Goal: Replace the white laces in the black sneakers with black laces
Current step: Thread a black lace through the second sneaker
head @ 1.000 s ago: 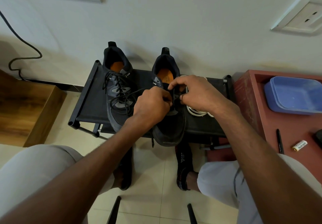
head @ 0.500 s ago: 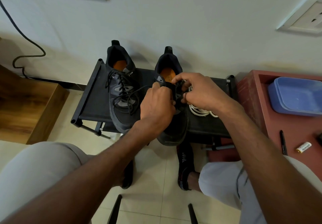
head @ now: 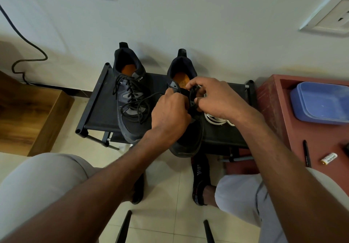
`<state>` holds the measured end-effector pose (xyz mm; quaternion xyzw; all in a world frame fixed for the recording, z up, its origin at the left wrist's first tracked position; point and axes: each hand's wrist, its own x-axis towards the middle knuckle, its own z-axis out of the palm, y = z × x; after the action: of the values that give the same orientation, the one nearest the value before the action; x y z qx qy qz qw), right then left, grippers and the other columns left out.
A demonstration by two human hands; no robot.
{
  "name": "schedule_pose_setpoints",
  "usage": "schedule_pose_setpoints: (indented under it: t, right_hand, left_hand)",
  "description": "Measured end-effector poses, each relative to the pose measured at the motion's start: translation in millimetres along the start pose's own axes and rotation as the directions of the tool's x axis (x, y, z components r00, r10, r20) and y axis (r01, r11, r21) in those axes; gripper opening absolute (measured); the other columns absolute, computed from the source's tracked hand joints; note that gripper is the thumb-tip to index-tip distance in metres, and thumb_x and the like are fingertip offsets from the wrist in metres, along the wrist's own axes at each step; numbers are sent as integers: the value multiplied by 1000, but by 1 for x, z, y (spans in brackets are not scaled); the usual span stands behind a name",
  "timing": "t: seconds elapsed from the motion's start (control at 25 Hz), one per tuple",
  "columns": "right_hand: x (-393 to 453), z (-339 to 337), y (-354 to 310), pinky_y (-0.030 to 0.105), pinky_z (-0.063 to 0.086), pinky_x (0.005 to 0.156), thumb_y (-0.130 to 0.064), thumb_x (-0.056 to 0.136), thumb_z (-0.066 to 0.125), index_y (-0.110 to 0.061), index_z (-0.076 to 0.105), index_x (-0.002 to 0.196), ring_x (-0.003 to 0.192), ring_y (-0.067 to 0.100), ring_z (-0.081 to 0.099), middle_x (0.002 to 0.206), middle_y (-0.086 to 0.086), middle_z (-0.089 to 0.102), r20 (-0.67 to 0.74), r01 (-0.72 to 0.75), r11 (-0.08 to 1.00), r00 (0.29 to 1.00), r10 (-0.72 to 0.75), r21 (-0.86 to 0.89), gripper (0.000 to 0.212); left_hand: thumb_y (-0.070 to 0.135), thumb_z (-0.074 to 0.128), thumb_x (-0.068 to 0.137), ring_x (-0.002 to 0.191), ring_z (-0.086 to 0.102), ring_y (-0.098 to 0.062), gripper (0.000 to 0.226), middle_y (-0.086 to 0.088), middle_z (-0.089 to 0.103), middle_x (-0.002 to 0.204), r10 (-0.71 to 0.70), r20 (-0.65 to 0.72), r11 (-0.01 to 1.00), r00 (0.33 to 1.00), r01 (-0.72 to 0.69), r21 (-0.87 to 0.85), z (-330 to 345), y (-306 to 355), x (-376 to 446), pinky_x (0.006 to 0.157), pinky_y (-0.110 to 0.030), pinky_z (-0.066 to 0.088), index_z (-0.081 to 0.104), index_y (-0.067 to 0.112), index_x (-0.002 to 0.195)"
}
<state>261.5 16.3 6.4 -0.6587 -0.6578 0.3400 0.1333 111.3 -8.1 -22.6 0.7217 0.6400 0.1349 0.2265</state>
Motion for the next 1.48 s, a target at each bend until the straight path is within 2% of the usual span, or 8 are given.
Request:
schedule_pose_setpoints:
  t: [0.16,0.32,0.56,0.76,0.84,1.0,1.24,1.48]
  right_hand:
    - [0,-1,0,44,62,82,-4,92,61,-41,66,122,83,16,73,97,-11,69,6,-5,1000,1000,5,-2,47]
    - [1,-1,0,49,63,75,-1,90,58,-46,65,119,81,19,74,96,-4,71,23,-25,1000,999,25,15,54]
    - [1,-3,0,47,64,79,5,85,57,-45,65,122,85,19,74,100,-2,72,49,-32,999,998,30,30,62]
    - [0,-8,0,32,59,70,5,87,63,-42,58,131,86,14,72,99,-5,70,66,-20,1000,998,18,18,65]
    - [-1,-9,0,30,54,65,1,88,67,-35,54,131,82,13,70,95,-4,71,34,-29,1000,999,29,8,57]
    - [1,-4,5,45,60,84,-4,88,66,-15,62,118,91,23,70,97,5,74,-14,-107,985,994,106,-135,32]
    - [-3,-5,-2,38,60,85,-17,88,81,-22,79,84,87,15,70,87,-3,74,103,-125,976,984,145,-180,7]
    - [-3,7,-3,42,61,80,-18,89,78,-21,77,83,84,22,71,86,1,73,17,-101,962,994,109,-255,7]
  left_hand:
    - [19,77,85,93,55,-24,18,-2,51,110,-43,4,999,999,43,-31,-6,4,1,66,-34,45,73,22,102]
    - [28,74,89,106,54,-29,33,-8,50,121,-25,5,992,1000,24,127,-7,8,-1,75,-40,49,65,20,120]
    - [26,71,92,114,49,-32,24,-14,45,124,28,25,994,999,-30,109,-1,4,2,90,-48,54,66,12,112]
    - [29,73,92,107,52,-31,23,-12,44,120,82,98,990,992,-93,110,-6,-2,9,87,-48,55,67,16,109]
    - [34,75,90,108,52,-31,27,-11,45,119,83,106,983,991,-99,155,-10,-4,10,86,-46,53,68,17,110]
    - [28,70,92,110,49,-32,20,-13,44,121,71,46,979,996,-78,189,-5,3,4,88,-47,52,62,14,103]
    - [20,64,95,105,48,-28,7,-8,42,112,81,76,996,994,-79,-33,2,-2,10,86,-43,52,67,14,98]
    - [25,59,101,110,46,-28,23,-6,45,116,156,-80,985,985,-150,80,-26,-24,25,90,-43,47,66,25,122]
